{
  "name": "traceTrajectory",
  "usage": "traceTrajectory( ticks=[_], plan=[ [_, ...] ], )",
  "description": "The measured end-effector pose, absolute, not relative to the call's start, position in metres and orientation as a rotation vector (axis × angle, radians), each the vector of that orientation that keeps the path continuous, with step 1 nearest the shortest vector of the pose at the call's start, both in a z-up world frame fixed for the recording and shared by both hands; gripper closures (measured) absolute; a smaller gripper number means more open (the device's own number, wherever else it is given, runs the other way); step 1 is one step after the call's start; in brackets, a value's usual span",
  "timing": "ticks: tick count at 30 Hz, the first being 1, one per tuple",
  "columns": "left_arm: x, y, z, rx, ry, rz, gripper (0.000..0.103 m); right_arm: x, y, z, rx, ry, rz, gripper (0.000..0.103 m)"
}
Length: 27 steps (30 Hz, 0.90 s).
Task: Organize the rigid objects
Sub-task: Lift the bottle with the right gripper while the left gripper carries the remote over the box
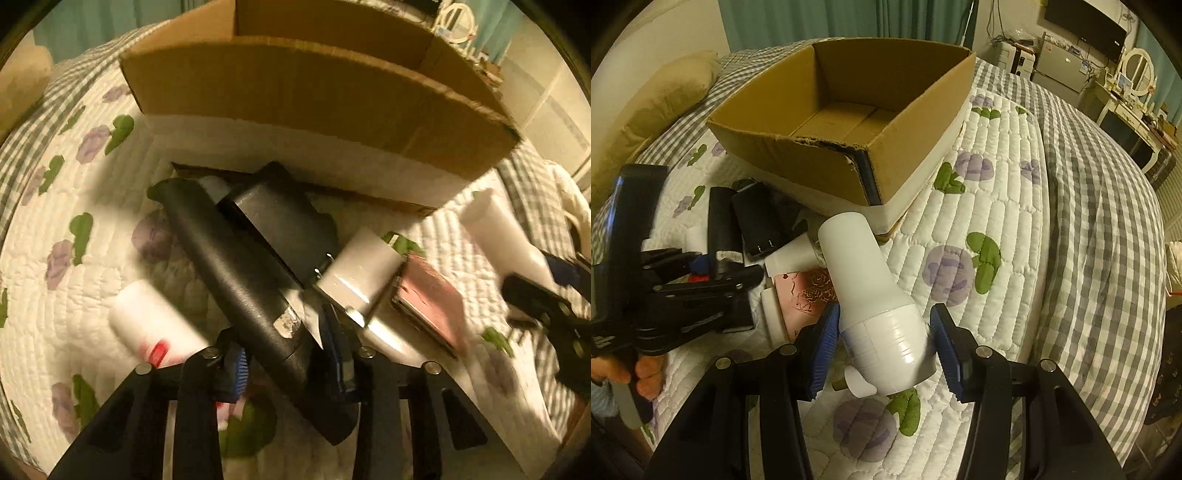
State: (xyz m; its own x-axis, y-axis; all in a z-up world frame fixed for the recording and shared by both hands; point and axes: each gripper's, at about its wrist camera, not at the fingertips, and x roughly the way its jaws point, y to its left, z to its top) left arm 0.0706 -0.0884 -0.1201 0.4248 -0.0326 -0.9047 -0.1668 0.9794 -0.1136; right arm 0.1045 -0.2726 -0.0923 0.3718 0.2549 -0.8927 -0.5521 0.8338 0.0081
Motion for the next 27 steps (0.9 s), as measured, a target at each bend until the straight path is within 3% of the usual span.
traceTrajectory(
  ticks=[9,27],
  plan=[
    [0.014,-0.096,-0.048,-0.050,0.983,-0.008,0.083,0.098,-0.266,-0.053,-0.290,1.011,0.501,0.053],
    [0.106,-0.059,0.062,0.066,0.730,-0.036,0.083,0.125,-0.204,0.093,-0.249,0.729,0.438,0.053]
  ],
)
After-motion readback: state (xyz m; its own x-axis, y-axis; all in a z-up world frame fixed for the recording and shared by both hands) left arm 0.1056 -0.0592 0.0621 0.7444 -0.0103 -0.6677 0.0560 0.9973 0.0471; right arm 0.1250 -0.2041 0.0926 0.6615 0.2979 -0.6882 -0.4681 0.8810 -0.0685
